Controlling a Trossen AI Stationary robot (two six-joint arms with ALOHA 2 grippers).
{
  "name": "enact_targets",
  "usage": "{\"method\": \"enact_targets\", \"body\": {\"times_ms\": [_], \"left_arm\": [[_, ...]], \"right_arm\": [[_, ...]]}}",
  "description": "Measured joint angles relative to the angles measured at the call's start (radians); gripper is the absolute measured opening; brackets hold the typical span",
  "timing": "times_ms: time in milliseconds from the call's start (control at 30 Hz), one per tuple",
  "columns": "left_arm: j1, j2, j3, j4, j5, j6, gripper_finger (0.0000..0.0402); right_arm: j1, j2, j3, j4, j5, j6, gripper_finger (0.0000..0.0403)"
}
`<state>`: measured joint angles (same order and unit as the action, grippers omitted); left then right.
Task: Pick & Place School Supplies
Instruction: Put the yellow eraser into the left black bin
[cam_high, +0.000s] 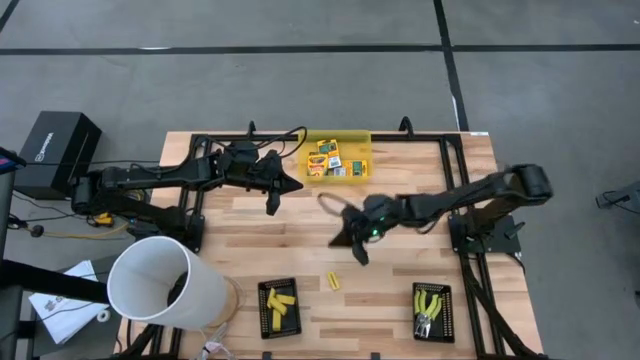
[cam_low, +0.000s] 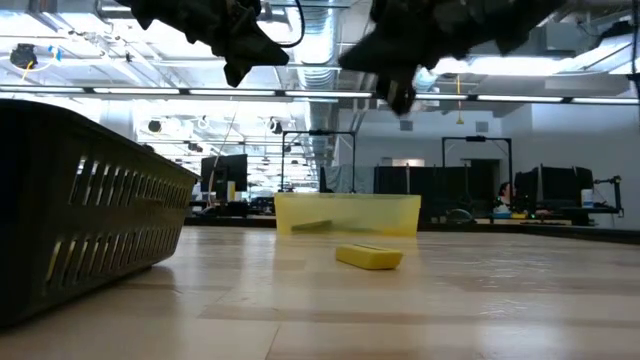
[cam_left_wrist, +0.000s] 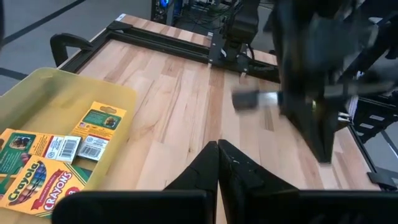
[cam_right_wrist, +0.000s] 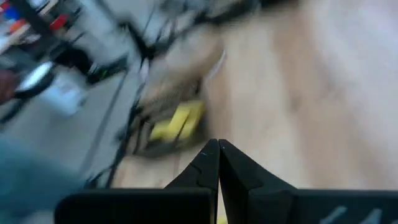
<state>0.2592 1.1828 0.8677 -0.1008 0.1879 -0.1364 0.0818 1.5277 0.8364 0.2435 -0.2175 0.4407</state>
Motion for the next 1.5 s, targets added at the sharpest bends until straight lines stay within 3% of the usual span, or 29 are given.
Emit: {"method": "enact_targets", "body": {"times_ms": [100,233,333,467,567,733,867,1167,1500], "left_arm": [[0.0,0.0,0.0,0.002,-0.008,-0.003,0.0],[0.006,0.0,0.0,0.004,-0.032,-0.027,0.0],[0.018,0.0,0.0,0.005,-0.034,-0.048,0.0],[0.035,0.0,0.0,0.006,-0.058,-0.079,0.0],[0.048,0.0,0.0,0.007,-0.066,-0.086,0.0],[0.059,0.0,0.0,0.01,-0.085,-0.114,0.0],[0.072,0.0,0.0,0.013,-0.112,-0.115,0.0],[0.107,0.0,0.0,0.014,-0.119,-0.11,0.0],[0.107,0.0,0.0,0.013,-0.109,-0.105,0.0]], "right_arm": [[-0.002,-0.079,0.003,-0.021,0.117,-0.124,0.0],[-0.01,-0.098,0.002,0.018,0.07,-0.169,0.0],[-0.069,-0.089,0.003,0.029,-0.057,-0.076,0.0],[-0.177,-0.028,0.0,0.2,-0.419,-0.072,0.0],[-0.195,-0.037,0.055,0.201,-0.462,-0.177,0.0],[-0.181,-0.039,0.133,-0.223,-0.31,-0.634,0.0],[-0.118,-0.008,0.13,-0.381,-0.24,-0.826,0.0],[0.019,0.112,0.058,-0.213,-0.174,-0.752,0.0],[0.089,0.324,0.058,-0.033,-0.152,-0.598,0.0]]}}
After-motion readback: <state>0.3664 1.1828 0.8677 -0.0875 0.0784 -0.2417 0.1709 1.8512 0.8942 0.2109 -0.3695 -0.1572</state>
